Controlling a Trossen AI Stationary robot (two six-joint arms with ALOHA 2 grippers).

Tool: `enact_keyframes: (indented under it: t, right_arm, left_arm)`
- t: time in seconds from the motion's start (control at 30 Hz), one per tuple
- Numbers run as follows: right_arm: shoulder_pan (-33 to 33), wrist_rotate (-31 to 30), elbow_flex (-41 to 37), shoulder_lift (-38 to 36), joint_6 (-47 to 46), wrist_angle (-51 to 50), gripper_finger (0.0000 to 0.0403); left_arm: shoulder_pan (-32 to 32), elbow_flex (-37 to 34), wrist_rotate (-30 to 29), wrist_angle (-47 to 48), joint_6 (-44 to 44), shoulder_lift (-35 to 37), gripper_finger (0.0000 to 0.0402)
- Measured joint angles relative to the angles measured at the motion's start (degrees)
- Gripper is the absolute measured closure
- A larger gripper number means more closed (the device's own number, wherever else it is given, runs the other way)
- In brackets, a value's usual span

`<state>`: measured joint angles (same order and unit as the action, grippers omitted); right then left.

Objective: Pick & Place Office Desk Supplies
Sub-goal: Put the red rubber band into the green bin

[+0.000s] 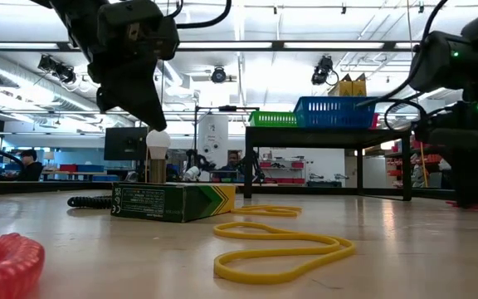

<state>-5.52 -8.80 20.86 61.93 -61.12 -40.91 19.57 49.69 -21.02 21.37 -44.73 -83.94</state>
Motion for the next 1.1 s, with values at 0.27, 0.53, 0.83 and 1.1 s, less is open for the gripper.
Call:
enact_keyframes:
  t: [0.27, 0.53, 0.83, 1.1]
  right_arm:
    - [-0.1, 2.1, 1.9, 0.4, 4.1, 0.3, 0.0383]
    - [-5.2, 7.0, 10.6, 0.4, 12.6, 5.0, 0.0395]
    - [-13.9, 1.9, 27.6, 0.4, 18.0, 4.7, 0.04]
    - [-13.1, -7.0, 44.8, 1.2, 23.0, 0.6, 0.04]
  left_arm:
    - [1.9, 0.0, -3.7, -0.2, 0.0, 0.0, 0.0393]
    - [2.4, -0.1, -7.8, -1.5, 2.2, 0.0, 0.0397]
    - [0.0, -12.7, -7.8, -27.5, 1.1, -0.1, 0.0398]
    - [-0.6, -18.8, -15.1, -40.0, -0.7, 0.0, 0.0396]
